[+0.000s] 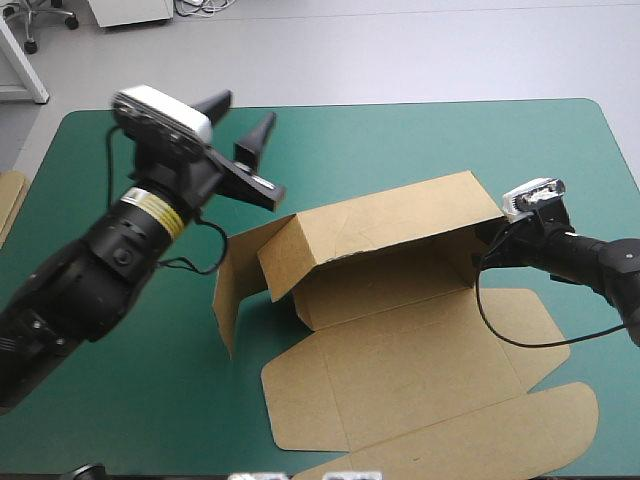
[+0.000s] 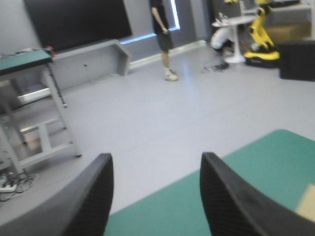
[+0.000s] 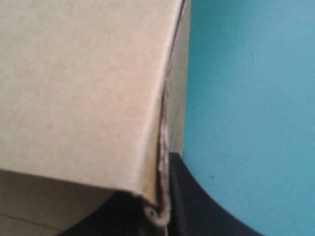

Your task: Fold the box

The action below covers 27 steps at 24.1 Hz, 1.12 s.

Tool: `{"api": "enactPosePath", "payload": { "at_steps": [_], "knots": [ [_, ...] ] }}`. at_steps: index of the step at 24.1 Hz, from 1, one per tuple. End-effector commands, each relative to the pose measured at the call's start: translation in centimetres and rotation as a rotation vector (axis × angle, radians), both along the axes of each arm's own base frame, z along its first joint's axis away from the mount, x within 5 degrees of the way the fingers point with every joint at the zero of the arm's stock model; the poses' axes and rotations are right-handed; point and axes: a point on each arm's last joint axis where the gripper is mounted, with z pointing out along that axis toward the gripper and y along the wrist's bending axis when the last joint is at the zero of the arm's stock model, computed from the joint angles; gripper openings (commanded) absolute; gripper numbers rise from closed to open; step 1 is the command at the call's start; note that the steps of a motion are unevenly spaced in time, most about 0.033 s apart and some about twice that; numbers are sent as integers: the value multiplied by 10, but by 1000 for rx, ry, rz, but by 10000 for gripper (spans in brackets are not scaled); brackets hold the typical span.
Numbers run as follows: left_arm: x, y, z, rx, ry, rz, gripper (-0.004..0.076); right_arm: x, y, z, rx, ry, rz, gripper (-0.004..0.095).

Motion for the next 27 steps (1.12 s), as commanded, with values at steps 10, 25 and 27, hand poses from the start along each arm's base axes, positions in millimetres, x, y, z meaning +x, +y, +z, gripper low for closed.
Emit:
{"api": "enactPosePath", "payload": {
  "at_steps": [10,25,27],
  "knots": [
    [31,131,27,-129,27,523,367,-4,1,11,29,20,-11,-15],
    [58,216,-47,-66,509,832,367,-5,0,9,70,78,-62,-15],
    [62,217,-69,-46,595,829,367,-5,0,9,88,90,-77,-15]
  ]
}}
